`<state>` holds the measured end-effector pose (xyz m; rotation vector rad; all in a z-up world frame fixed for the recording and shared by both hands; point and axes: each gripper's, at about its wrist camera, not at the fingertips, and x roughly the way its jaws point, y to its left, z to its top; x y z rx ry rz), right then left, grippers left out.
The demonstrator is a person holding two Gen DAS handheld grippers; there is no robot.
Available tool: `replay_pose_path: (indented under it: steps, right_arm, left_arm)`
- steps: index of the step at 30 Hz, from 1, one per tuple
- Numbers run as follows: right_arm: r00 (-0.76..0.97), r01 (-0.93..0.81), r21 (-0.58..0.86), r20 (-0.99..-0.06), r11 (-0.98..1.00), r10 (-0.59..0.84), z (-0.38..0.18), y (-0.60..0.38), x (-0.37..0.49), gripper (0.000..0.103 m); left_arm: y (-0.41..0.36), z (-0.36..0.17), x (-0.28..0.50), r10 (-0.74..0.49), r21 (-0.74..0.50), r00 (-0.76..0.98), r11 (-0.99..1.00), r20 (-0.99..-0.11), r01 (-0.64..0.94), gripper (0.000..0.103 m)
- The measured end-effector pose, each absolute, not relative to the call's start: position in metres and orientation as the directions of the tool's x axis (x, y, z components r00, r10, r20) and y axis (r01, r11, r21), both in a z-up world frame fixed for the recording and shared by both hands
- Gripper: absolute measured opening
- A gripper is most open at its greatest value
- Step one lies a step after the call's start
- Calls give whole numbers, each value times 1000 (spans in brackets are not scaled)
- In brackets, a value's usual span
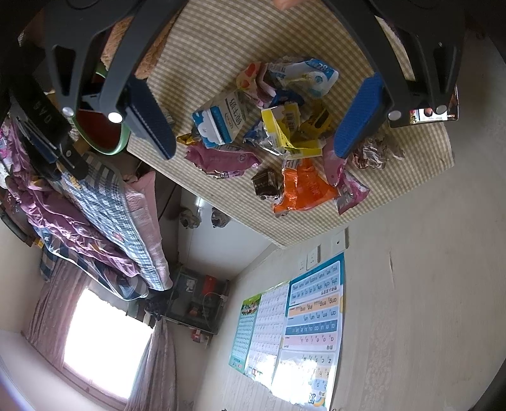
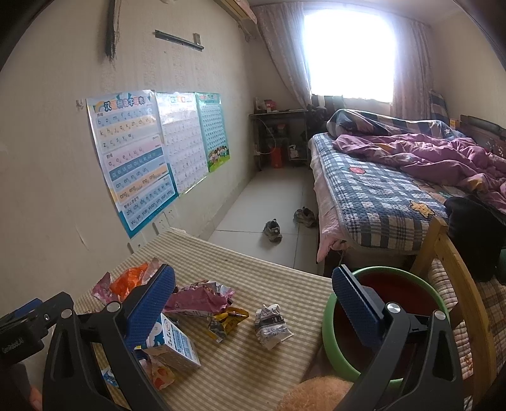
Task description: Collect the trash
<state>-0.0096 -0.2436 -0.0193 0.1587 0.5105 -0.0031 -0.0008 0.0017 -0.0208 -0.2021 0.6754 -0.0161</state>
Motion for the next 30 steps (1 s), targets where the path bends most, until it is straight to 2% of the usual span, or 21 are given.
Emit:
replay_pose_path:
  steps: [17,24,30]
  right_arm:
    - [856,44,143,-516,989,37,-29,-245,-6,96]
    - [825,52,159,-564,986,47,-45,-250,0,96]
    - [800,24,184,-593,983,91,-52,-247,4,96]
  left_arm:
    - [7,-31,0,-61,-166,759,984,-648,-63,98]
    - [28,-72,-1,-14,-126,675,985,-737,-117,98]
    - [40,-119,4,-99,-209,556,968,-825,-138,97]
